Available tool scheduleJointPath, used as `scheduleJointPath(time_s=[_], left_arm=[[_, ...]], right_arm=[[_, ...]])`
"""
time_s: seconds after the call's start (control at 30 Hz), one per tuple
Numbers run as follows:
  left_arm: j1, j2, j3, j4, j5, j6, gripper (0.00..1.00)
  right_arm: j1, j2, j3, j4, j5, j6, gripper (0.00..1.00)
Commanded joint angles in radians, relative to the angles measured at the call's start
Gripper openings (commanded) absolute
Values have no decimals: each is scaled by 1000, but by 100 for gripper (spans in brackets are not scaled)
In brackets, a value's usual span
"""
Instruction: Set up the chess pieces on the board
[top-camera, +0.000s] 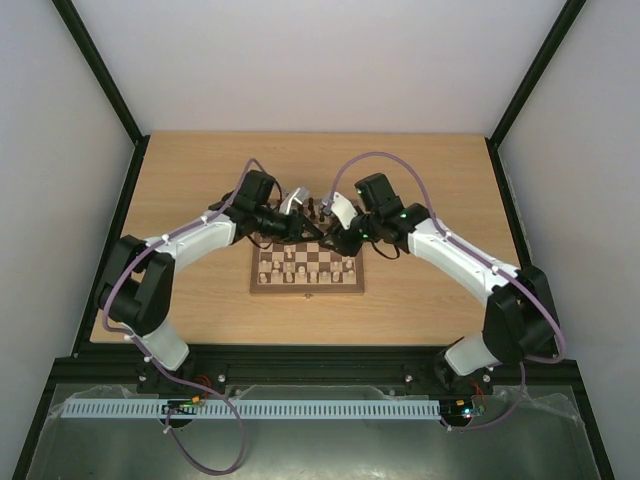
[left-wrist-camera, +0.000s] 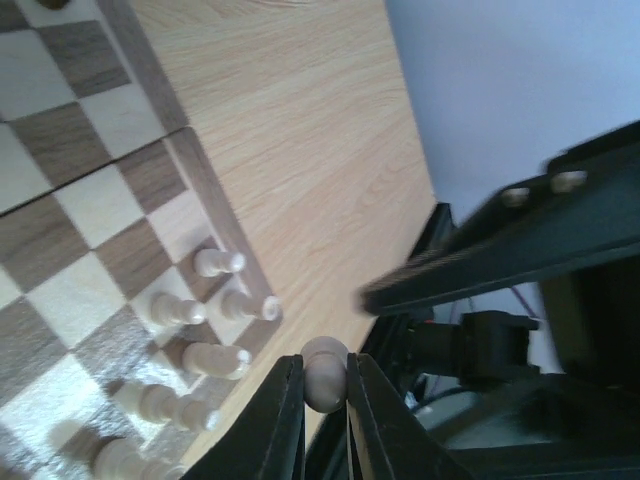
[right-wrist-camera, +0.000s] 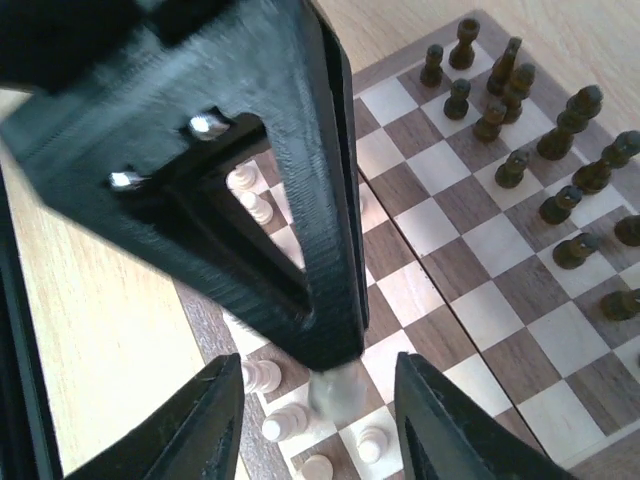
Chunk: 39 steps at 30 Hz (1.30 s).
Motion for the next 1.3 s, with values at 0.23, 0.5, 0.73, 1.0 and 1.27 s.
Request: scheduleJointPath(time_s=[0.23,0.5,0.73,1.0,1.27], left_arm=[[-139,-68,106,-289,-582,322,7],[-276,-5,150,-306,-784,385,7],[-309,76,189,-329,-831,401,8],[-323,132,195,-346,-826,412,8],[-332,166,199,-366,-804,421,8]], right_arm=[[-238,-164,-57,32,-138,114,47],[-292,-142,-75,73,-64,158,47],[-293,-140,-84,76,-56,155,47],[-293,-138,-92,79,-56,143,47],[-293,-133,-93,77,-57,139,47]])
